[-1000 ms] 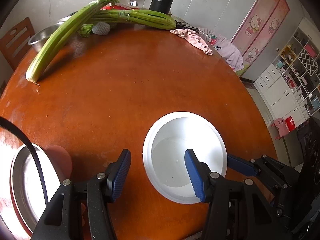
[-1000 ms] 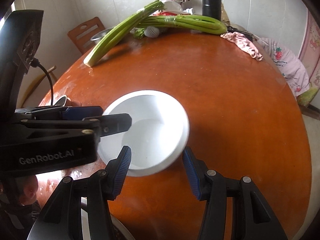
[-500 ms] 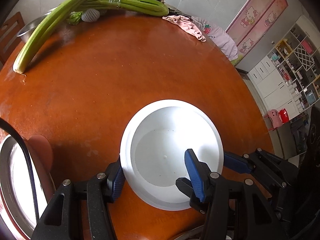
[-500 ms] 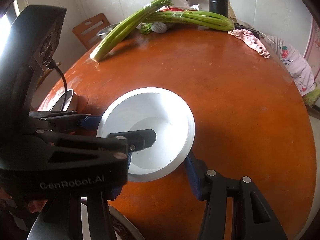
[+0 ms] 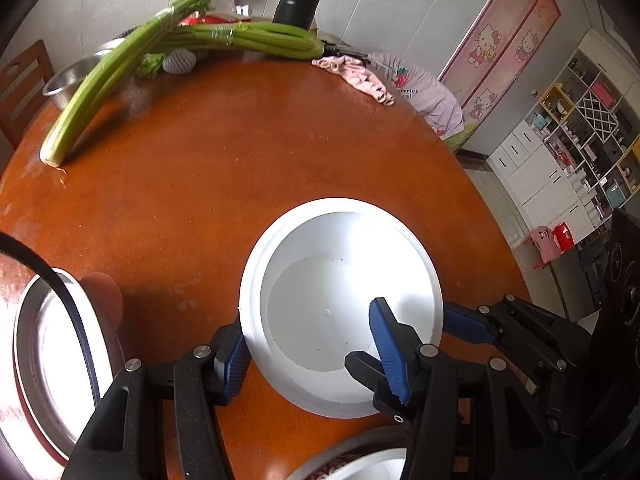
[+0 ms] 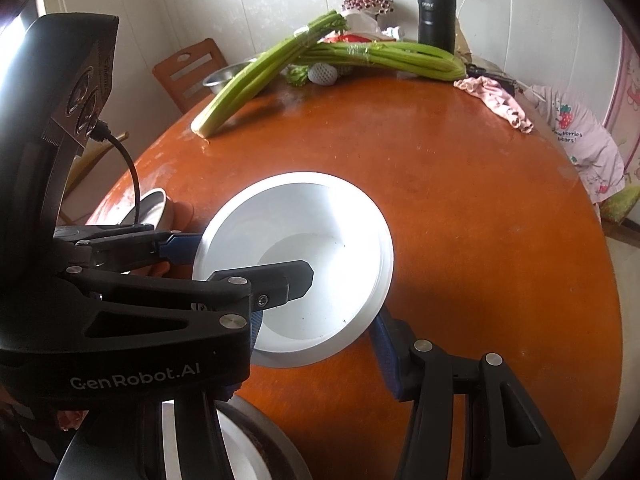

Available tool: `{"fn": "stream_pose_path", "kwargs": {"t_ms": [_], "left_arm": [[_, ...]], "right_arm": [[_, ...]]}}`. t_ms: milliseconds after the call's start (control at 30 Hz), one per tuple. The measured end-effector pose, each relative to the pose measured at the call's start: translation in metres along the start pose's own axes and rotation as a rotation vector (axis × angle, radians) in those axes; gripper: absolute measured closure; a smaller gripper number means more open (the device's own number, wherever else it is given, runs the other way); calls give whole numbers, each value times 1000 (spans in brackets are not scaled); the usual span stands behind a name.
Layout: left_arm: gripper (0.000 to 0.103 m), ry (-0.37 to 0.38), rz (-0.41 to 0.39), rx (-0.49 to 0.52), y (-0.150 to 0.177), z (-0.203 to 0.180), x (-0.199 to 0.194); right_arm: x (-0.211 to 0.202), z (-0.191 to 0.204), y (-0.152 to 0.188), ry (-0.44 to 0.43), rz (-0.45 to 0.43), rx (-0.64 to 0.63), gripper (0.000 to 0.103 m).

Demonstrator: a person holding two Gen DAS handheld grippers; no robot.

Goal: Organize plates and bowls
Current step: 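Lift the red-printed white bowl with the left gripper, then carry the red-printed bowl with the left gripper over the nested bowls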

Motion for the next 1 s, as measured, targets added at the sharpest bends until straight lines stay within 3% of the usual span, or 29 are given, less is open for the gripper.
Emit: {"fn": "stream_pose_path", "kwargs": {"t_ms": [1000], "left_arm": [[48, 4, -144, 37, 37, -27, -82]], "right_arm": [[-81, 39, 25, 0, -115, -56, 47]]}}
Point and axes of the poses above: each gripper's, at about its wrist camera, not at the fingertips, and x roughly the way its jaws point, z to its left, y to its underside, the point moved 3 cm from there along x, roughly the way its jaws point, and after that the axes turned 6 degrees about -z, right-handed, at the moved point
